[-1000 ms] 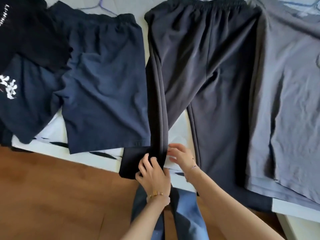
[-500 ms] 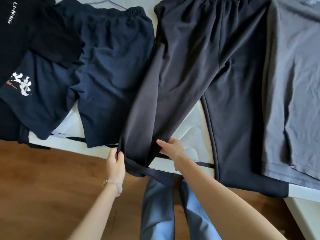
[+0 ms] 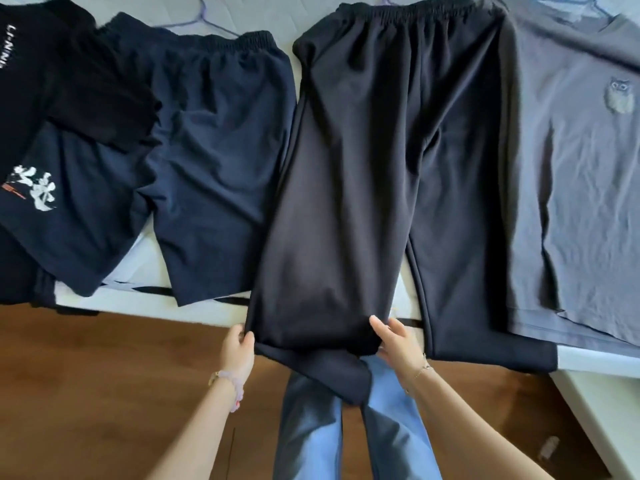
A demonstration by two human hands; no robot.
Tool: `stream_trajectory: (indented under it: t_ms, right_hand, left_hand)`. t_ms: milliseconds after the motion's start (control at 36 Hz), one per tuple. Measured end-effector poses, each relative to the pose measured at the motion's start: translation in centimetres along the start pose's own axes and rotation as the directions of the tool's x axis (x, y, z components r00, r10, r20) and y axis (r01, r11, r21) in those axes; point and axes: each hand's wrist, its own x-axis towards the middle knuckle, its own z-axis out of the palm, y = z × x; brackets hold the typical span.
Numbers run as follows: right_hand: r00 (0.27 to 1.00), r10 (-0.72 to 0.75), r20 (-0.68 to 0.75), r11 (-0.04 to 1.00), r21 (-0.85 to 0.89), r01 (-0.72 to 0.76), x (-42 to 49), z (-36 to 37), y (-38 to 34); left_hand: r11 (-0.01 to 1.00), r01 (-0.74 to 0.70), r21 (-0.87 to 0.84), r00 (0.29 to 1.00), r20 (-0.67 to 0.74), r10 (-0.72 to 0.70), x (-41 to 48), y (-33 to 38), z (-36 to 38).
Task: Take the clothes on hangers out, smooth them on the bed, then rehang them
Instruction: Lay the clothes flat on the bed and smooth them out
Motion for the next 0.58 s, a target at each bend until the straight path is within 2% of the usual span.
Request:
stream_trajectory:
  t_ms: [56, 139, 194, 278, 333, 444, 500, 583]
  right_hand:
    - [0.998, 0.025, 0.065, 0.990, -0.142, -0.015, 0.0, 0.2, 0.8]
    - [0.989, 0.050, 0.140, 0.919, -0.393, 0.009, 0.1, 0.7, 2.0]
    - [0.985, 0.059, 0.165, 0.875, -0.483, 0.029, 0.0, 1.1, 2.4]
    - [0.988, 0.032, 0.151, 0.870, -0.491, 0.047, -0.7, 0.9, 2.2]
    - [0.989, 0.013, 0.145, 0.894, -0.444, 0.054, -1.3, 0.0, 1.8]
    - [0.986, -0.027, 0.165, 0.919, -0.385, 0.090, -2.5, -1.3, 1.4]
    - [0.985, -0.014, 0.171, 0.907, -0.413, 0.084, -2.7, -0.9, 1.6]
    - [0.984, 0.077, 0.162, 0.814, -0.580, 0.032, -2.4, -0.4, 2.9]
  left_hand:
    - [1.000, 0.019, 0.023, 1.000, 0.022, -0.020, 0.0, -0.7, 0.4]
    - [0.989, 0.001, 0.148, 0.998, 0.061, -0.010, -0.4, -0.6, 0.9]
    - [0.976, -0.006, 0.218, 0.998, 0.059, -0.007, -0.7, -0.2, 1.1]
    - [0.960, -0.018, 0.279, 1.000, -0.014, 0.023, -0.6, 0.2, 0.3]
    - [0.976, -0.061, 0.207, 0.997, -0.035, 0.070, -0.8, 0.5, -1.0]
    - [0.987, -0.140, 0.075, 0.985, 0.114, 0.131, -0.9, 0.2, -3.5]
    - [0.982, -0.146, 0.122, 0.984, 0.123, 0.131, -0.7, -0.2, -4.0]
    - [0.959, -0.101, 0.266, 0.995, 0.016, 0.101, -0.1, -1.2, -3.9]
